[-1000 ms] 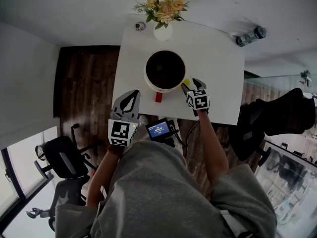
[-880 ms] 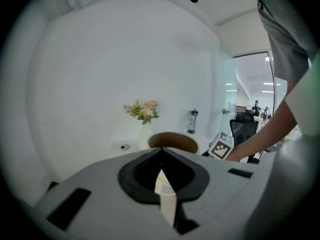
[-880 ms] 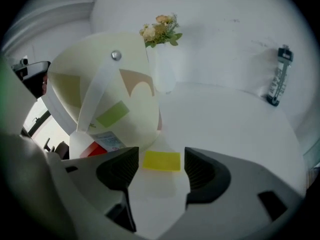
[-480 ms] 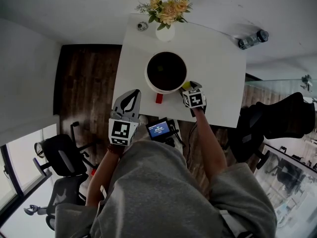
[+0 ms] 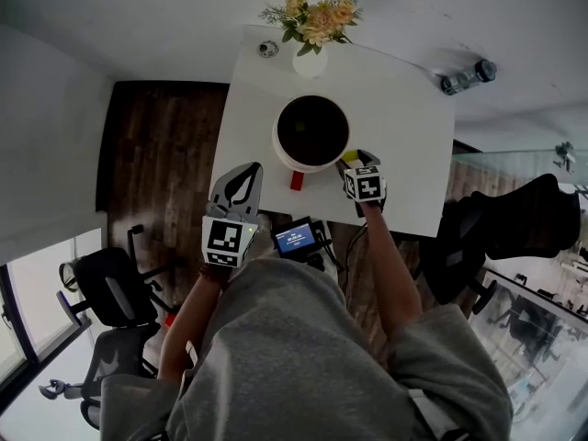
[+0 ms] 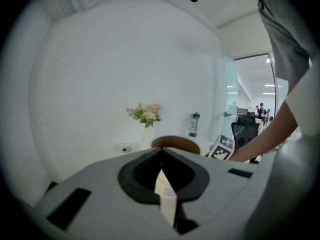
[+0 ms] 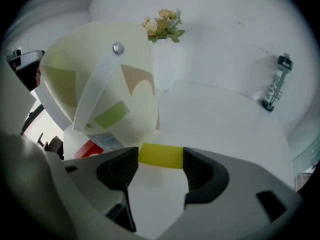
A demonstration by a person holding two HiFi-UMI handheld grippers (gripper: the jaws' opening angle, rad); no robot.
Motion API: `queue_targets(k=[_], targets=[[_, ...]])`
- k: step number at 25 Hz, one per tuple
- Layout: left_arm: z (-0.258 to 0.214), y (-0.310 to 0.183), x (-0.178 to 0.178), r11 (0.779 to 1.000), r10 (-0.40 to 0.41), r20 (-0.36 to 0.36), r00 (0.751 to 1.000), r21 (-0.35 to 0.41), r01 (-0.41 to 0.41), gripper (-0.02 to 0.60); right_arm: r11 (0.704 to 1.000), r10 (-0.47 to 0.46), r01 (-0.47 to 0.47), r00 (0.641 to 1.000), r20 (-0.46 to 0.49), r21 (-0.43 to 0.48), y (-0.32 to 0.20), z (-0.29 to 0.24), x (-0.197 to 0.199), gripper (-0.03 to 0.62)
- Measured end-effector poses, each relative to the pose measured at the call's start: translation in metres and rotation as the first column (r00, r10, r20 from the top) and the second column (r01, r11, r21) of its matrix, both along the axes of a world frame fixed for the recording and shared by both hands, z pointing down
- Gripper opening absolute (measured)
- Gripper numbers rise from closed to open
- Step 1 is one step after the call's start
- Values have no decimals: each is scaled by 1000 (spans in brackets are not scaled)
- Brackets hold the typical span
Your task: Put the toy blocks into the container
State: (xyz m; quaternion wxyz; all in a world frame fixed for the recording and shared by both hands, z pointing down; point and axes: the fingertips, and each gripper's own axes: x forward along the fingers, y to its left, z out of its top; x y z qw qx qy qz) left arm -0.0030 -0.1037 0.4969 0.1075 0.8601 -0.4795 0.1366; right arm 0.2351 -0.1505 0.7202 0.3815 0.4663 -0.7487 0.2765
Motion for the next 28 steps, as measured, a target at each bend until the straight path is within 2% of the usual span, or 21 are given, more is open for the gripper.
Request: queue_targets(k=[8,13,22,28], targets=[[-9,-4,4,999,22,-38,999,32,-21,6,995,11,-9,1000,-15,95,-10,-48,6,282],[-17,-3,3,998,21,-69,997,53,-18,6,982,17,-14,1000,-12,190,-24,-97,10,282],[-25,2,-2,997,10,-101,995,78,-2,6,917,-37,45,999,-27,397,-68,-205,-8,282],[-28,4,-11,996,-15,-112,994,83,25,6,879,-137,138,990,-37,456,-78,-242,-50,282]])
